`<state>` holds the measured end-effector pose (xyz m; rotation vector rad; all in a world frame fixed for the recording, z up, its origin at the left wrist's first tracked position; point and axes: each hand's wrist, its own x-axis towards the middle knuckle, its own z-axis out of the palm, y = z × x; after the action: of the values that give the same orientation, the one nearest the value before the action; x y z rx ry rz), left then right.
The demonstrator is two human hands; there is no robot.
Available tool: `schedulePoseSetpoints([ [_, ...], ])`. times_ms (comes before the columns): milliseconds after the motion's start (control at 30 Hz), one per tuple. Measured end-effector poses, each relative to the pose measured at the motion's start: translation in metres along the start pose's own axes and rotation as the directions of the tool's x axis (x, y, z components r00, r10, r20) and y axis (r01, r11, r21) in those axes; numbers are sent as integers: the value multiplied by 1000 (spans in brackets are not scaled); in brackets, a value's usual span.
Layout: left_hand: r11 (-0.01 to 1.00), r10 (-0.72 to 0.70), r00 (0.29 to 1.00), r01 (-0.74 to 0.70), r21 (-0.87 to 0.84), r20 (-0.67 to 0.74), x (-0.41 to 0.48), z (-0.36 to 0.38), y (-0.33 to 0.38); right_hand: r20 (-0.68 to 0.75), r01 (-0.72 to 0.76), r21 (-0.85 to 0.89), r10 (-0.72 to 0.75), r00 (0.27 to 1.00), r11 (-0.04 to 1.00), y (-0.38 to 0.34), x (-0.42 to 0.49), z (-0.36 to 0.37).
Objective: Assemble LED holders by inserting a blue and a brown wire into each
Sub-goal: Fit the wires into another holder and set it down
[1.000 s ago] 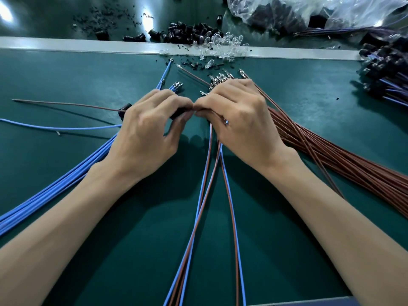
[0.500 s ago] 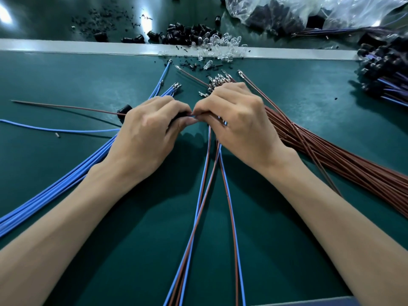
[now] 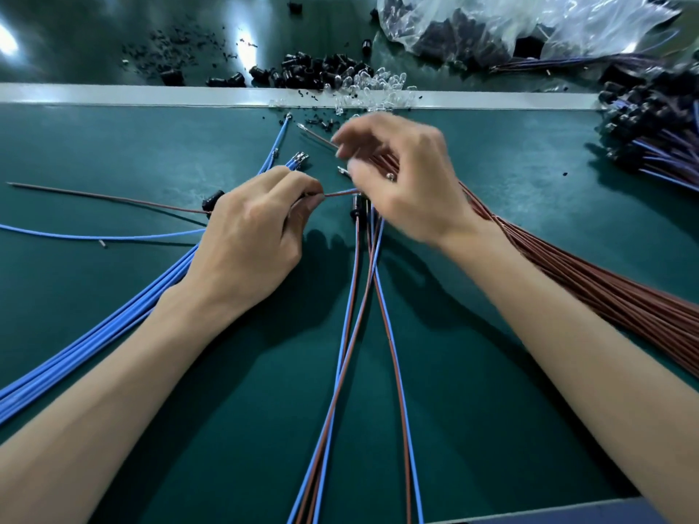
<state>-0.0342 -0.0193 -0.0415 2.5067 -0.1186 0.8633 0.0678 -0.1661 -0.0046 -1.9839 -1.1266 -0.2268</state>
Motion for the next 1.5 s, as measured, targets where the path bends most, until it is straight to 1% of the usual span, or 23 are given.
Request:
schedulePoseSetpoints([
  [67, 1000, -13, 1000, 12, 29, 9, 0, 0, 0, -26, -121, -106, 119, 993, 987, 10, 30, 6],
  [100, 999, -17, 1000, 17, 33, 12, 0, 0, 0, 0, -175, -190, 178, 984, 966, 16, 45, 10],
  [167, 999, -23, 1000, 23, 33, 14, 0, 0, -1, 65, -263, -355, 304, 950, 897, 33, 67, 18],
  [233, 999, -22, 1000, 21, 35, 14, 0, -1, -2, 86, -323, -462, 405, 910, 826, 43, 77, 27],
  [300, 999, -18, 1000, 17, 37, 13, 0, -2, -1, 9, -378, -487, 438, 899, 787, 46, 78, 33],
  [367, 999, -8, 1000, 7, 48, 14, 0, -2, -1, -79, -405, -490, 423, 903, 772, 46, 78, 36],
  [433, 998, -1, 1000, 0, 67, 16, -1, -3, 0, -97, -386, -489, 391, 915, 782, 45, 77, 36],
  [533, 999, -15, 1000, 15, 52, 8, 0, -4, 0, -94, -306, -416, 295, 951, 856, 35, 73, 30],
  [600, 998, -40, 999, 41, 37, -9, 0, -5, 0, -95, -244, -302, 226, 970, 921, 24, 62, 22],
  [667, 997, -69, 997, 70, 31, -38, 0, -5, 1, -48, -213, -176, 208, 977, 961, 13, 42, 11],
  [700, 996, -86, 995, 88, 27, -54, 0, -6, 1, -1, -233, -112, 235, 972, 966, 11, 30, 5],
  [767, 992, -125, 989, 127, 15, -83, 1, -7, 1, 123, -323, 40, 317, 941, 945, 11, 7, -6],
  [833, 988, -153, 984, 153, -12, -96, 2, -8, 1, 196, -364, 156, 332, 923, 918, 13, -8, -11],
  [867, 987, -159, 983, 157, -27, -91, 2, -9, 2, 197, -348, 195, 311, 930, 917, 13, -13, -12],
  [933, 987, -154, 986, 150, -52, -66, 2, -9, 3, 142, -290, 256, 261, 955, 922, 12, -16, -10],
  [1033, 988, -133, 990, 129, -84, -39, 1, -10, 3, 82, -237, 308, 223, 971, 921, 7, -20, -2],
  [1200, 983, -129, 991, 122, -138, -37, 1, -11, 5, 4, -205, 267, 212, 977, 942, 5, -23, 4],
  [1333, 980, -130, 991, 126, -153, -16, 0, -12, 6, 18, -214, 354, 222, 975, 910, 3, -24, 5],
  [1500, 975, -141, 990, 139, -174, 2, 1, -11, 6, 44, -204, 354, 202, 978, 913, 1, -26, 6],
])
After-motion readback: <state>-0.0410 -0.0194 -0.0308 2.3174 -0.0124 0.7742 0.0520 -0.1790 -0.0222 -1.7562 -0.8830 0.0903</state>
